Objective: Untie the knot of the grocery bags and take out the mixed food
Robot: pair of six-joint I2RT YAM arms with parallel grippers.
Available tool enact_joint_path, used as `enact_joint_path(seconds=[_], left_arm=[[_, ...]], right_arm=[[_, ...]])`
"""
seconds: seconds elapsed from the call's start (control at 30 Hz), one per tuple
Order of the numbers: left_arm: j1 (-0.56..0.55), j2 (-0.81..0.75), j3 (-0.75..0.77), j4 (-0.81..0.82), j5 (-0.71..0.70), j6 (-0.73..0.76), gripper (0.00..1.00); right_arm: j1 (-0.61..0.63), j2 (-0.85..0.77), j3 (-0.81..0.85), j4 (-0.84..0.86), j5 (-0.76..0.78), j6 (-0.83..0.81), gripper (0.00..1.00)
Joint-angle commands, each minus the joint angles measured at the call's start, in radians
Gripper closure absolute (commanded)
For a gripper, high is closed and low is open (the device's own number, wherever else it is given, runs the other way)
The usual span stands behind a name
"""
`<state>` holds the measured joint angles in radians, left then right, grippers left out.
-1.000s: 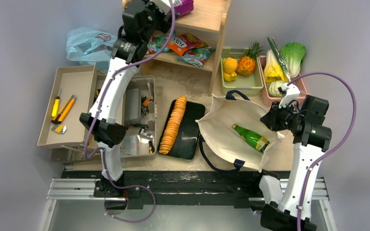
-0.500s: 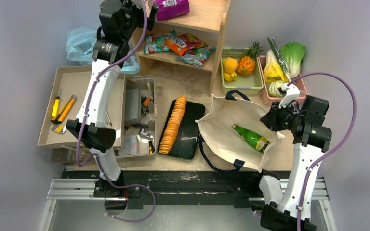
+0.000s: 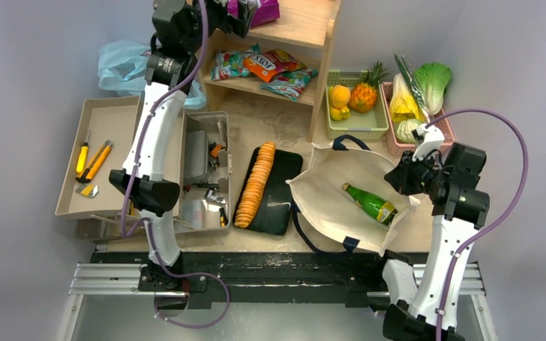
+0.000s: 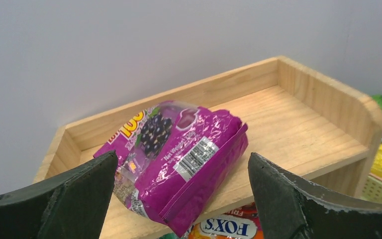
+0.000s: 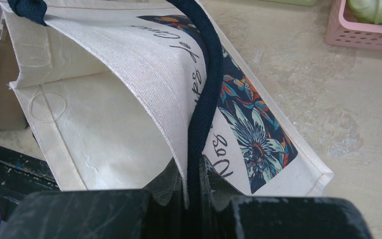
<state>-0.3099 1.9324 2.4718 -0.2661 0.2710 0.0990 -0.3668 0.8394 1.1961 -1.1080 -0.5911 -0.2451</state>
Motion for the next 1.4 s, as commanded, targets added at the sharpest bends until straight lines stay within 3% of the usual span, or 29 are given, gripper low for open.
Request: enact_joint_path(seconds=[0.0, 0.13, 0.3, 0.47, 0.57, 0.73, 0.83, 0.93, 1.03, 1.13, 1.3, 1.37], left_arm=[[-0.014, 0.060, 0.032, 0.012, -0.092, 0.064, 0.00], [-0.014, 0.086, 0.041, 0.032, -0.212, 0.147, 0.00], [0.007, 0.128, 0.097, 0.082, -0.488, 0.244, 0.00], [0.048, 0.079, 0.047, 0.099, -0.479, 0.199, 0.00], [0.063, -0.037, -0.121, 0.118, -0.313, 0.103, 0.00], [0.056, -0.341, -0.514, 0.296, 0.323, -0.053, 0.00], [-0.042, -0.456, -0.607, 0.163, 0.654, -0.038, 0.06], [-0.213, -0.569, -0.751, -0.067, 0.741, 0.277, 0.13], [-0.400, -0.647, -0.931, -0.163, 0.665, 0.507, 0.26], [-0.579, -0.631, -1.024, -0.155, 0.521, 0.641, 0.39], [-0.721, -0.384, -0.939, -0.146, 0.358, 0.710, 0.57], [-0.753, -0.310, -0.961, -0.065, 0.301, 0.759, 0.61]], right_arm=[[0.002, -0.025, 0.030, 0.034, -0.026, 0.029, 1.00], [0.000, -0.022, 0.027, 0.036, -0.027, 0.035, 1.00], [0.001, -0.017, 0.032, 0.033, -0.022, 0.034, 1.00], [0.001, -0.019, 0.035, 0.031, -0.021, 0.032, 1.00], [0.001, -0.016, 0.035, 0.030, -0.023, 0.025, 1.00], [0.000, -0.013, 0.052, 0.028, -0.024, 0.014, 1.00], [0.001, -0.011, 0.059, 0.023, -0.034, 0.014, 1.00], [0.002, -0.011, 0.054, 0.012, -0.038, 0.004, 1.00], [0.000, -0.016, 0.051, 0.013, -0.038, 0.003, 1.00], [0.002, -0.007, 0.065, 0.005, -0.038, 0.002, 1.00], [0.002, 0.001, 0.072, -0.002, -0.032, -0.016, 1.00], [0.002, 0.003, 0.078, -0.003, -0.026, -0.019, 1.00]])
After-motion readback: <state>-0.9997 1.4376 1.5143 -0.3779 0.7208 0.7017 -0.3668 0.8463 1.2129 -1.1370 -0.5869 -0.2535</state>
